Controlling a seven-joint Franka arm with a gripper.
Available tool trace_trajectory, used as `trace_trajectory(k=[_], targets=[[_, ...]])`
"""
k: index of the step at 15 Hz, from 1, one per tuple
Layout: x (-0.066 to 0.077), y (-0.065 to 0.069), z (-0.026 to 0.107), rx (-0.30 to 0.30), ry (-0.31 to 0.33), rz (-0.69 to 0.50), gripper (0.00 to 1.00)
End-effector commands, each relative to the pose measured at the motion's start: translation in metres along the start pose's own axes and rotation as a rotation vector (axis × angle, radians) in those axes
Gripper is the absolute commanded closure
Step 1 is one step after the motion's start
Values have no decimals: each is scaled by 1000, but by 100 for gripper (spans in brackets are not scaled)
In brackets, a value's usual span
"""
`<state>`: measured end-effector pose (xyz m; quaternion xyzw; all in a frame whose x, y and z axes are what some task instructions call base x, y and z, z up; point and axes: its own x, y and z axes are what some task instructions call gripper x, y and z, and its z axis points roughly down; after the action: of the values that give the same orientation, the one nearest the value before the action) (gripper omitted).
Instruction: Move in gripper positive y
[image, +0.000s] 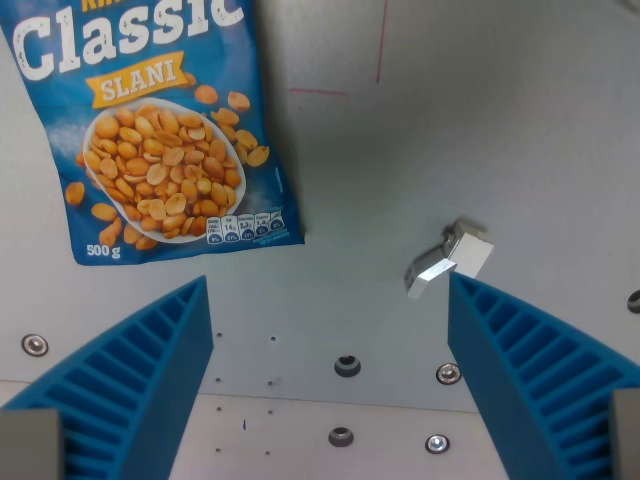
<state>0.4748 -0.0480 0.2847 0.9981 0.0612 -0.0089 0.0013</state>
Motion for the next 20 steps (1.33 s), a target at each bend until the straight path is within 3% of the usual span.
trace_trajectory(k=[1, 20], targets=[[0, 5, -2, -1, 5, 0, 0], [0, 100, -2, -1, 5, 0, 0]])
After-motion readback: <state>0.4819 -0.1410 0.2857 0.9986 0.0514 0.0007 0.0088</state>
